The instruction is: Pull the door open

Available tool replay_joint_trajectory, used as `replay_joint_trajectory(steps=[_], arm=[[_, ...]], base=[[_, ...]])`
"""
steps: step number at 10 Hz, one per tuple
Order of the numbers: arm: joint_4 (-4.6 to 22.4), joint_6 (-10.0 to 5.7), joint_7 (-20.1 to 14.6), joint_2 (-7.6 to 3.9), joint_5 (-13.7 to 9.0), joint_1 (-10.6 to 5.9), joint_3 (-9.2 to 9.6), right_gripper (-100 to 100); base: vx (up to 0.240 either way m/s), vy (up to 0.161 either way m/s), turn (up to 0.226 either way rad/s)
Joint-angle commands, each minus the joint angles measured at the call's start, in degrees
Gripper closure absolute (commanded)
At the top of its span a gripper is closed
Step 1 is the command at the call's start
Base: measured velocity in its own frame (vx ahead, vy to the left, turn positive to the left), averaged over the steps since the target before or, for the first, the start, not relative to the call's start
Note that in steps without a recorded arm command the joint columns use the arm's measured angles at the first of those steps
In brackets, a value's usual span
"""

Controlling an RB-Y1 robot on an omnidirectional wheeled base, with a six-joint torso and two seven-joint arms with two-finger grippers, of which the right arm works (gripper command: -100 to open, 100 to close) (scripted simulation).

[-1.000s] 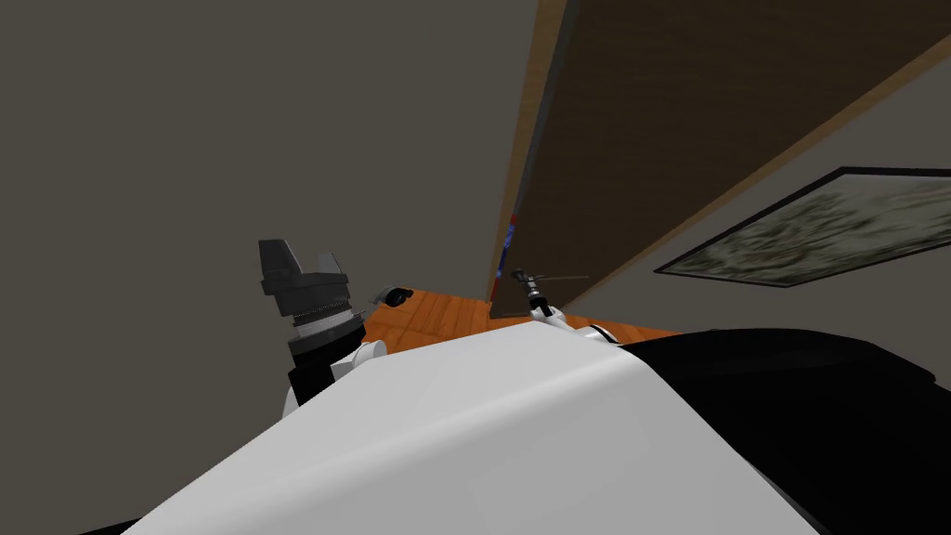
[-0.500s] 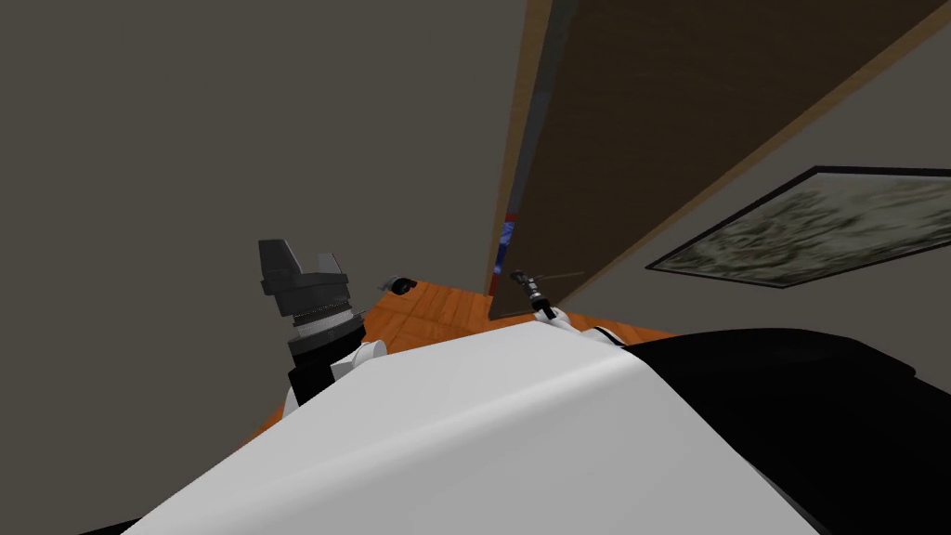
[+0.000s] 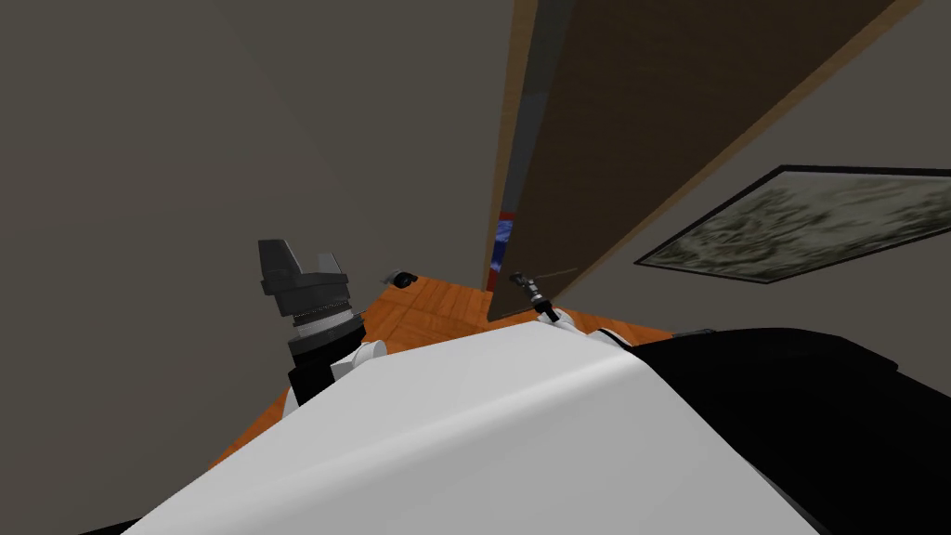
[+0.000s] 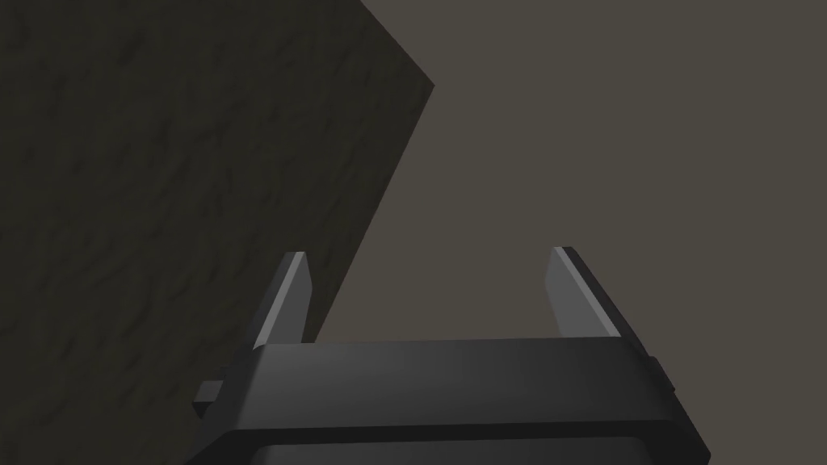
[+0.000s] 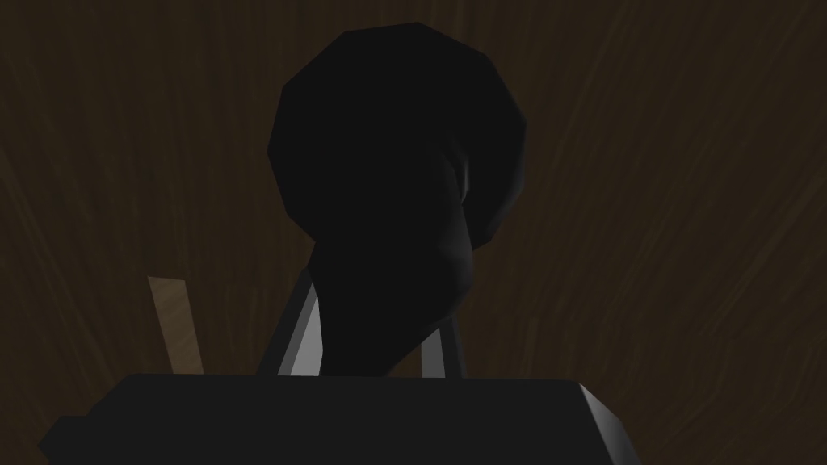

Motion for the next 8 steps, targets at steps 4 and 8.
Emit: replay_joint_trajectory(steps=[4,8], arm=[[-2.0,-4.65,-3.3,-2.31,2.1,2.69,4.16,100],[-1.3,-5.82,-3.8,-2.76,2.0,3.5,4.44,100]], base=[[-0.192,-0.119,0.032],[-0.124,-0.073,0.128]])
